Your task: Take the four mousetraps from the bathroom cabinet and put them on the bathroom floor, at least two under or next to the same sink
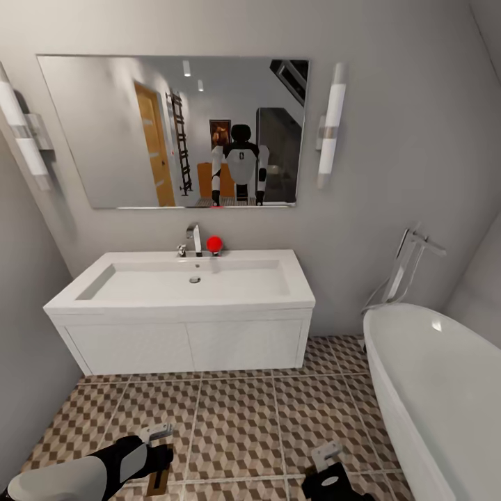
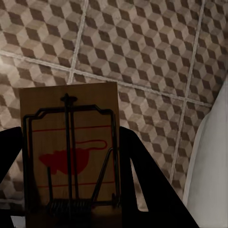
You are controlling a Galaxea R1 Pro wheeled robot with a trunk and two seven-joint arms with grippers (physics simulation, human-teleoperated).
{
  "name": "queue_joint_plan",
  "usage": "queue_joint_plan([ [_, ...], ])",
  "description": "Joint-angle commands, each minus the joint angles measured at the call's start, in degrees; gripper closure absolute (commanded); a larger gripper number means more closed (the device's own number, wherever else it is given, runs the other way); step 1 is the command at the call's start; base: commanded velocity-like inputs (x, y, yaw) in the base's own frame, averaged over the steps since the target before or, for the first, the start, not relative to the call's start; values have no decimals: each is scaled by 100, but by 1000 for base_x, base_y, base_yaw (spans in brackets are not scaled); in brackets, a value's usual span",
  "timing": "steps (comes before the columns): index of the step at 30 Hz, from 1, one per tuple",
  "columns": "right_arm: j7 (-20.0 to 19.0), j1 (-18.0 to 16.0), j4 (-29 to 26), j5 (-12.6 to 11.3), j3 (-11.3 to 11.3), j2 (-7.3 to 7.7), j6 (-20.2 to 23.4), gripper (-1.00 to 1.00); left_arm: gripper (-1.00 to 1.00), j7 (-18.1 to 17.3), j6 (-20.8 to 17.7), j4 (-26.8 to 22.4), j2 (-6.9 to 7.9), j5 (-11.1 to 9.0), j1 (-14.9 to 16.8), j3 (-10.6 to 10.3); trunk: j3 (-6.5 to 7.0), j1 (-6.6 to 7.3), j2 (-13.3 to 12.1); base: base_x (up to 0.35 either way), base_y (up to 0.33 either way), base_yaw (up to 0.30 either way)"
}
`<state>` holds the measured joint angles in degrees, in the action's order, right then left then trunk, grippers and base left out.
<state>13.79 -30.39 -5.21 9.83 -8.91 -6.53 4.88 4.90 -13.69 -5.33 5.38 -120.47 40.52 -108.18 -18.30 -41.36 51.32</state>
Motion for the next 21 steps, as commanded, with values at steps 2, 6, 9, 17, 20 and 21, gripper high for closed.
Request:
queue_joint_plan([
  [2, 20, -4, -27, 9, -16, -22, 70, 100, 100, 63, -2, -27, 5, -21, 8, -21, -44, -45, 87, 0, 0, 0],
  [6, 50, -104, -65, -504, 21, -149, 527, 100, 100, 72, -13, -28, -1, -21, 8, -19, -115, -133, 248, 0, 0, 0],
  [9, 2, -499, -42, -1270, 21, -192, 1191, 100, 100, 73, -18, -34, -8, -18, 8, -19, -169, -199, 368, 0, 0, 0],
  [17, -861, -688, -24, -1446, -4, -186, 1422, 100, 100, 73, -19, -38, -18, -12, 8, -19, -313, -375, 689, 0, 0, 0],
  [20, -1010, -701, -56, -1445, 6, -162, 1280, 100, 100, 73, -19, -38, -19, -12, 8, -19, -367, -441, 809, 0, 0, 0],
  [21, -1028, -706, -63, -1450, 8, -163, 1217, 100, 100, 73, -19, -38, -19, -12, 8, -19, -385, -463, 849, 0, 0, 0],
])
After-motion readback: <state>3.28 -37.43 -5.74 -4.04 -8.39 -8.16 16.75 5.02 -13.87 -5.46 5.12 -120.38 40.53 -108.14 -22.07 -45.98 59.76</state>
